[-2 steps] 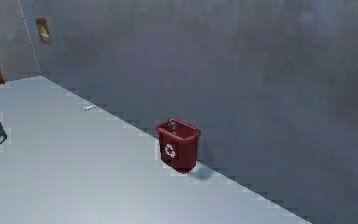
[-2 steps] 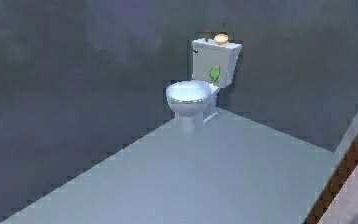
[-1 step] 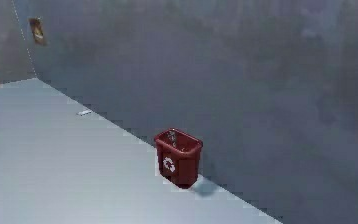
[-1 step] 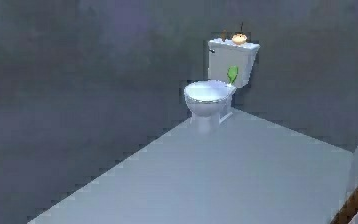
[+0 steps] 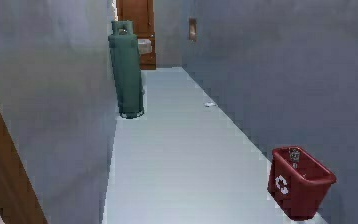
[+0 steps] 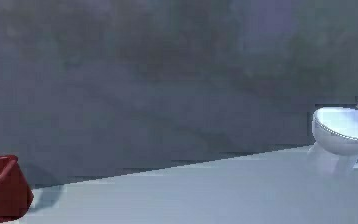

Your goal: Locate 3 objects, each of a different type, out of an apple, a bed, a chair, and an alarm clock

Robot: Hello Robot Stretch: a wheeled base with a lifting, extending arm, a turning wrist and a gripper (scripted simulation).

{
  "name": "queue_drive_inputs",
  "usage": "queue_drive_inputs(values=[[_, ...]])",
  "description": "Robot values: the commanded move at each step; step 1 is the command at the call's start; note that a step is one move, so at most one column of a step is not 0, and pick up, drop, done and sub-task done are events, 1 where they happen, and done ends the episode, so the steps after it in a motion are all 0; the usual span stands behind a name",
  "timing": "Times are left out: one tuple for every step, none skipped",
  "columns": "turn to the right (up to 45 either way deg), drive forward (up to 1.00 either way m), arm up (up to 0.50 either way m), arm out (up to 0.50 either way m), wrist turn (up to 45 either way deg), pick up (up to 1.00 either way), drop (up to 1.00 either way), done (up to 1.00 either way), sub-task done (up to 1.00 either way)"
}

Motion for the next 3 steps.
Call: queue_drive_inputs(values=[[0.0,1.0,0.0,0.0,0.0,0.0,0.0,0.0,0.0],[0.0,1.0,0.0,0.0,0.0,0.0,0.0,0.0,0.0],[0.0,1.0,0.0,0.0,0.0,0.0,0.0,0.0,0.0]])
